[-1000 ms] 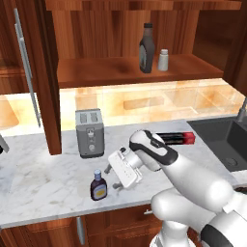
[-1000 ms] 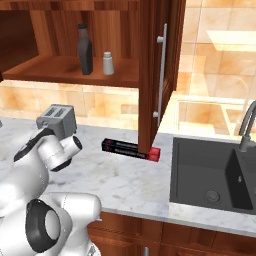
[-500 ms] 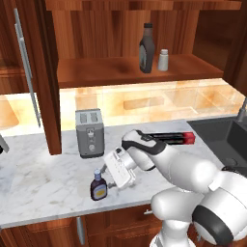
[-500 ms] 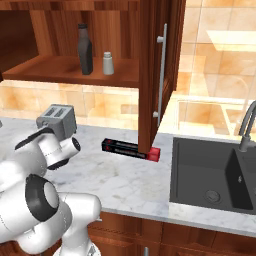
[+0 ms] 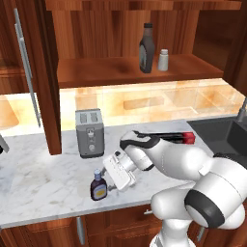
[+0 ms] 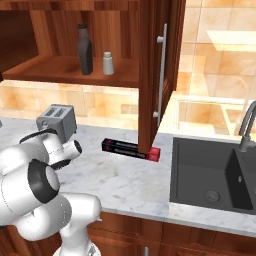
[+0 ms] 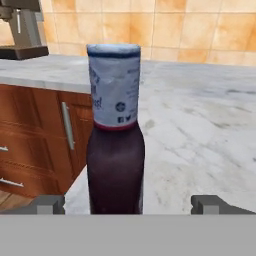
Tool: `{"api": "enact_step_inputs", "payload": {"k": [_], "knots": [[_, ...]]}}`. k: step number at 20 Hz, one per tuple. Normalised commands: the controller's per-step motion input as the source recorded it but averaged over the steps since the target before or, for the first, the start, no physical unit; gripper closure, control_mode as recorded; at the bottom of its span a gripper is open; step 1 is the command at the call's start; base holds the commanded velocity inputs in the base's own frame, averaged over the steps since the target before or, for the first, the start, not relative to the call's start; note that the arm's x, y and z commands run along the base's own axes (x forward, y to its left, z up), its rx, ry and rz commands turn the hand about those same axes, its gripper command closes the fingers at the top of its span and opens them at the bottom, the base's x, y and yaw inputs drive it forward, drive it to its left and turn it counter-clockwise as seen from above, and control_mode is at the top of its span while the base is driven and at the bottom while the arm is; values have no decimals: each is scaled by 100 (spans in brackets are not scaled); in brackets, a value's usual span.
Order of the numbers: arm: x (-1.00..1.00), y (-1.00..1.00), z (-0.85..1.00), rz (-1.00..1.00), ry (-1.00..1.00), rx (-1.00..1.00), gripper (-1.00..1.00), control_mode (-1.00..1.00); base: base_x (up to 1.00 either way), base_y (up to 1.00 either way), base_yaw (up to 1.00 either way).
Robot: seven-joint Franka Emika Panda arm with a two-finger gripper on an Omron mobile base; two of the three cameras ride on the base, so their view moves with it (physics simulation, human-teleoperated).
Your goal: There are various items on the counter. Only move the condiments/shakers into the cabinet.
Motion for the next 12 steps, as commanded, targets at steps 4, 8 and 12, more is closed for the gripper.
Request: {"api": "enact_step_inputs", "payload": {"k": [4,8,12], "knots": [[-20,16,-6,1,0,2,-100,-100,0,0,0],[0,21,0,0,0,3,-100,-100,0,0,0],[0,21,0,0,0,3,-100,-100,0,0,0]]}}
